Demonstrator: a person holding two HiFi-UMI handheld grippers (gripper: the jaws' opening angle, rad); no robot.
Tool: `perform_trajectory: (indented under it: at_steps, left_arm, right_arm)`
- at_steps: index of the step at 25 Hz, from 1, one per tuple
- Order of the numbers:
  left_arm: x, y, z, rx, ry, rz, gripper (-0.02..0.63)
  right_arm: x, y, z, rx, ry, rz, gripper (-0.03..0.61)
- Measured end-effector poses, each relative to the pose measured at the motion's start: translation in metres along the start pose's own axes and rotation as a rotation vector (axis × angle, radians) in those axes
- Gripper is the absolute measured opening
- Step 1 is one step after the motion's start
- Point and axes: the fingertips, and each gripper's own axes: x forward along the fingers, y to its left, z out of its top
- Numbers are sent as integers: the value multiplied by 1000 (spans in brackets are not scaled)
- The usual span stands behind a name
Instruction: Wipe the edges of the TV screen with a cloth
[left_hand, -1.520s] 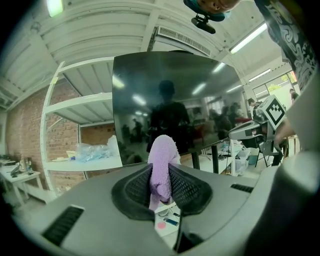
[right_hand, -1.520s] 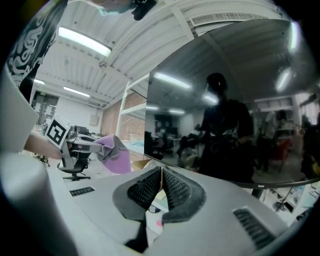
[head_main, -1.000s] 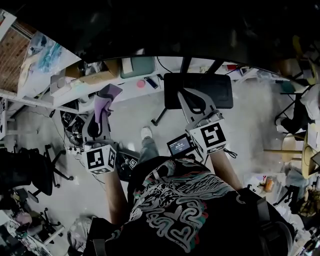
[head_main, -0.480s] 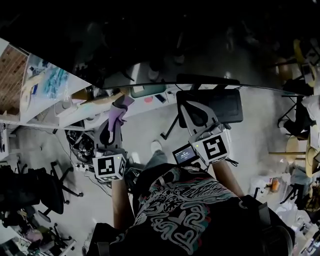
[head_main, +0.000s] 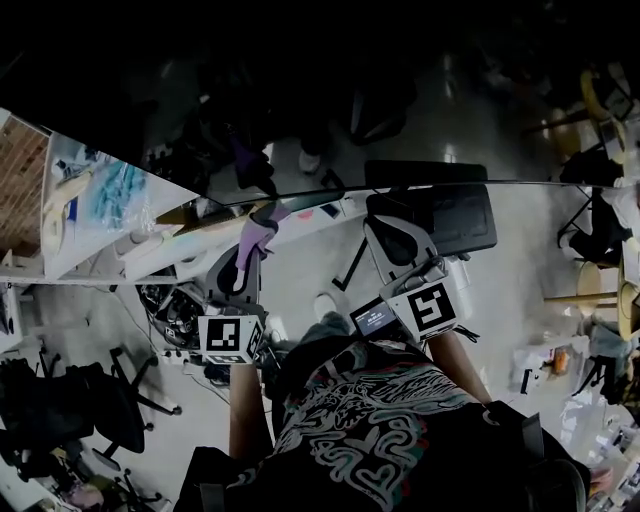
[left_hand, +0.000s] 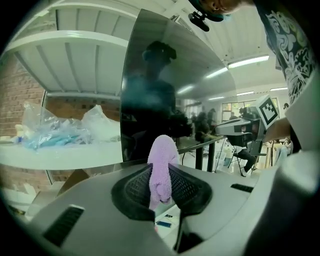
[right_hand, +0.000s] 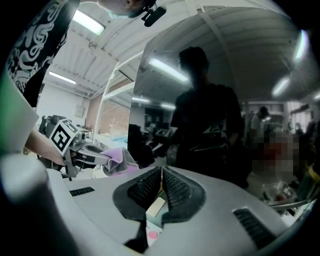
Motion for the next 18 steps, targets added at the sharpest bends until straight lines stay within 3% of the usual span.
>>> perform_trajectory:
  at_steps: [6, 13, 18]
  left_arm:
    - [-3, 17, -13, -59, 60, 19, 71]
    - [-24, 54, -23, -120, 129, 229, 71]
    - [-33, 71, -23, -164, 145, 352, 71]
  right_arm:
    - [6, 5, 12, -10, -11, 55, 34]
    - [4, -1, 20, -23, -24, 111, 34]
    - [-9, -14, 14, 3, -16, 97, 34]
